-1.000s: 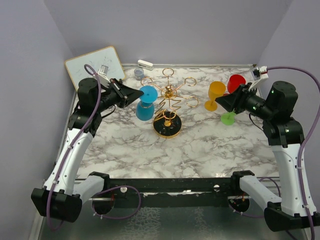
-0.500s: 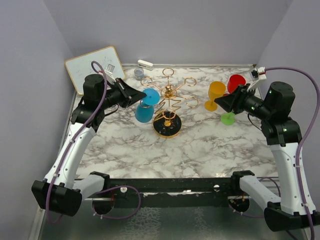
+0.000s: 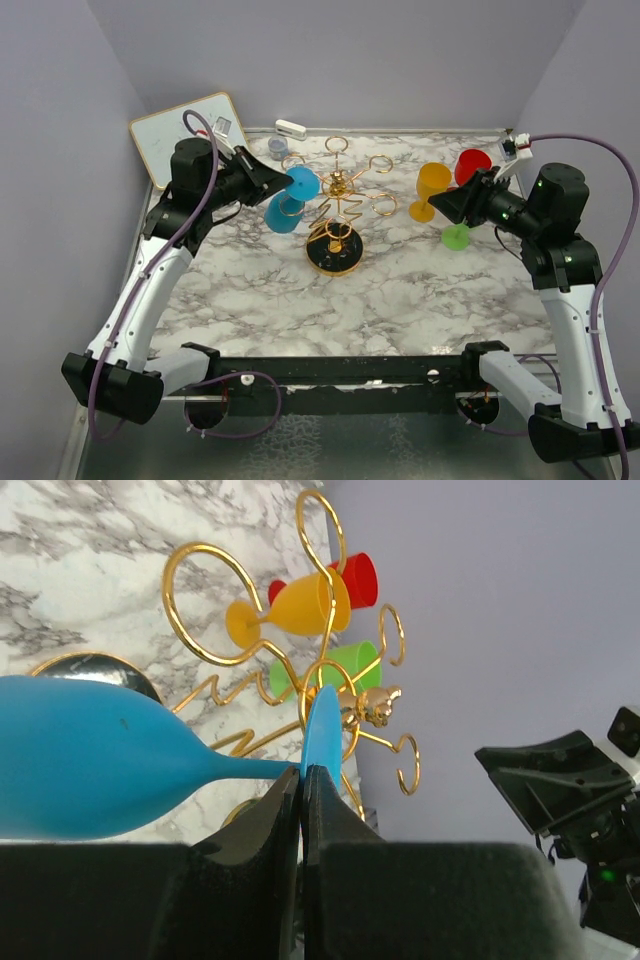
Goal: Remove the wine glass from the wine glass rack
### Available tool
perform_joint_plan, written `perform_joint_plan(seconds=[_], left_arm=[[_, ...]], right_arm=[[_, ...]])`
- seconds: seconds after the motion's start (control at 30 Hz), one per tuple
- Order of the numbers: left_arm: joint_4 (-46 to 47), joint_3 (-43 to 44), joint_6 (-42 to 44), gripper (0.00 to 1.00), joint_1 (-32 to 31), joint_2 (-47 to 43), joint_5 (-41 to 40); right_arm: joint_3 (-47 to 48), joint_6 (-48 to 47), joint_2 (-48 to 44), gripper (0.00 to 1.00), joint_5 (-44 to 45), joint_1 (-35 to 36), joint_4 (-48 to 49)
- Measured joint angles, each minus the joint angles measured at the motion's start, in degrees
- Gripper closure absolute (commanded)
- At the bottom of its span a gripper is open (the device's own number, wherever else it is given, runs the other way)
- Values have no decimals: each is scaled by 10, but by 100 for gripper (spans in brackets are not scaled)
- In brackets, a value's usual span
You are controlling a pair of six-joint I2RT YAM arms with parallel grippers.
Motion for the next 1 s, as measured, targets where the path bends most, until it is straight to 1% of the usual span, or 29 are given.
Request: perform_joint_plan(seconds=[0.27, 0.4, 0.53, 0.67, 0.77, 0.83, 0.87, 0.9, 0.93, 0.97, 1.0], left_arm=[[-39, 18, 38, 100, -1, -2, -87], [-62, 18, 54, 100, -1, -22, -146], [-78, 15, 67, 100, -1, -78, -210], [-34, -31, 74, 100, -1, -181, -249], [43, -84, 82, 100, -1, -259, -237], [97, -106, 86, 100, -1, -284, -210], [137, -117, 87, 100, -1, -288, -183], [160, -123, 87, 100, -1, -287, -161], [199, -133, 87, 100, -1, -281, -128], [223, -139, 85, 100, -1, -275, -102], [259, -148, 79, 100, -1, -265, -70]], right_arm=[[0, 0, 0, 67, -2, 0, 0], [0, 0, 2, 67, -3, 0, 0], [2, 0, 8, 67, -15, 0, 0], [7, 0, 17, 68, -47, 0, 4], [8, 12, 18, 68, -111, 0, 34], [7, 28, 18, 67, -169, 0, 73], [6, 39, 18, 66, -197, 0, 94], [2, 66, 18, 63, -253, 0, 123], [2, 66, 18, 60, -253, 0, 123], [-12, 91, 15, 58, -283, 3, 189], [-21, 106, 13, 57, -301, 6, 221]])
